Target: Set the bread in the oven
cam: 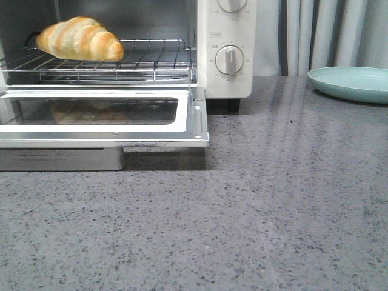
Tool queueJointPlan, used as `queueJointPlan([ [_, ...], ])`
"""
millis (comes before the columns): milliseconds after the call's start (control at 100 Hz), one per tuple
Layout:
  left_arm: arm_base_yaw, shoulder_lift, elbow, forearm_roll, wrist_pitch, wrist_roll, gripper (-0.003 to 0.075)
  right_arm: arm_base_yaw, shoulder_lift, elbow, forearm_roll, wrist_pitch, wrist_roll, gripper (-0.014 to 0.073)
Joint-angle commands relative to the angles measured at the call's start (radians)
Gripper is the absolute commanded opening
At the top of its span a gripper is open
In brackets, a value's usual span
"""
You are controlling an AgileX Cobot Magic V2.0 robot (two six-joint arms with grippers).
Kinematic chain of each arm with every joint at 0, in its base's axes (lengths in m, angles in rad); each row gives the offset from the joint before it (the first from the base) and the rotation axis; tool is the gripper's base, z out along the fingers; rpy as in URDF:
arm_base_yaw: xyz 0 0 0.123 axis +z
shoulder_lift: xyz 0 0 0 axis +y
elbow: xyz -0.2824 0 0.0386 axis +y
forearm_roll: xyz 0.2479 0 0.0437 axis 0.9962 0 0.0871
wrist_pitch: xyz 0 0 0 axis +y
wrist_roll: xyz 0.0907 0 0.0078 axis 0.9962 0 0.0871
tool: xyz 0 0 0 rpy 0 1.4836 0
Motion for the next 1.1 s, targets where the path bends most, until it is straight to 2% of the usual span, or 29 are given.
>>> queueJointPlan([
  [0,0.002,-0.029,0.026,-0.016,-0.048,-0.003,-0.0021,-0.022,0.011,0.011,0.011,0.016,0.0,-0.005],
  [110,0.002,-0.029,0.026,-0.016,-0.048,-0.003,-0.0021,-0.031,-0.025,0.011,0.011,0.14,0.0,-0.005],
  [240,0.002,-0.029,0.026,-0.016,-0.048,-0.003,-0.0021,-0.038,-0.104,0.013,0.009,0.175,0.0,-0.005],
  [1090,0.002,-0.029,0.026,-0.016,-0.048,-0.003,-0.0021,-0.038,-0.106,0.013,0.005,0.169,-0.015,-0.005],
])
